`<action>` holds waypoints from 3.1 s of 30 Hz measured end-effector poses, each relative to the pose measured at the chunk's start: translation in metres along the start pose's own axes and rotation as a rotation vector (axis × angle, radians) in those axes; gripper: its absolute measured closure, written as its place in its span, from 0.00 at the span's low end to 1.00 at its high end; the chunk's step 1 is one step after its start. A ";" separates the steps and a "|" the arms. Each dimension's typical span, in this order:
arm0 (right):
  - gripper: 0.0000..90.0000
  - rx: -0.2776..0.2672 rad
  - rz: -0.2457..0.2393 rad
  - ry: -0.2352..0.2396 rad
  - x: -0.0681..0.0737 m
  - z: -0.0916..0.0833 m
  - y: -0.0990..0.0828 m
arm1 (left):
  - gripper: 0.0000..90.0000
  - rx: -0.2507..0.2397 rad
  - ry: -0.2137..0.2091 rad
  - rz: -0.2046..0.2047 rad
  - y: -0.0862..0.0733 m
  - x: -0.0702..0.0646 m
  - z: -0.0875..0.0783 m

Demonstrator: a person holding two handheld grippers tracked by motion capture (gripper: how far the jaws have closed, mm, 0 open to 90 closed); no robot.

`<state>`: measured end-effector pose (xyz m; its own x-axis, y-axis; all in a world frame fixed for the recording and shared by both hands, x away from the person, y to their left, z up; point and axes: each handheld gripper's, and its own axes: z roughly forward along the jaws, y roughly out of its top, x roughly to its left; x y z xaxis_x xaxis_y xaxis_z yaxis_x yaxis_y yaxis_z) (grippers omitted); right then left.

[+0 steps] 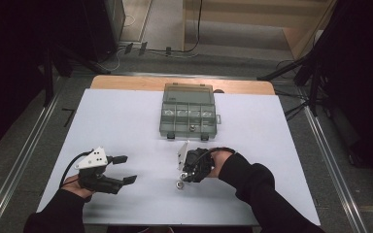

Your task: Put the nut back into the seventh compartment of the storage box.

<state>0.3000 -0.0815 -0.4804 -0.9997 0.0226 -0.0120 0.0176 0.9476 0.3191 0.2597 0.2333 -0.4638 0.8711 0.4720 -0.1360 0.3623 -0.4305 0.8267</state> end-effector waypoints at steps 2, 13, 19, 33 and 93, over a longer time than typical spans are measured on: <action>0.72 0.003 -0.010 0.009 -0.001 0.001 0.004 | 0.25 0.002 0.001 -0.002 0.000 0.000 0.000; 0.79 0.008 -0.003 0.027 -0.003 0.001 0.004 | 0.25 0.001 0.002 -0.002 0.000 0.000 -0.001; 0.79 -0.011 0.001 0.018 -0.006 0.001 0.002 | 0.25 0.001 0.002 0.000 0.000 0.000 -0.001; 0.79 -0.093 0.056 0.032 -0.005 -0.012 -0.005 | 0.25 0.002 0.001 -0.001 0.000 0.000 0.000; 0.79 -0.532 0.598 -0.204 -0.034 -0.045 -0.071 | 0.25 0.016 -0.031 0.005 0.002 0.000 0.006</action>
<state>0.3317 -0.1642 -0.4602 -0.8002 0.5814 0.1470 0.4835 0.4804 0.7317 0.2621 0.2278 -0.4658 0.8826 0.4457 -0.1493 0.3633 -0.4454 0.8183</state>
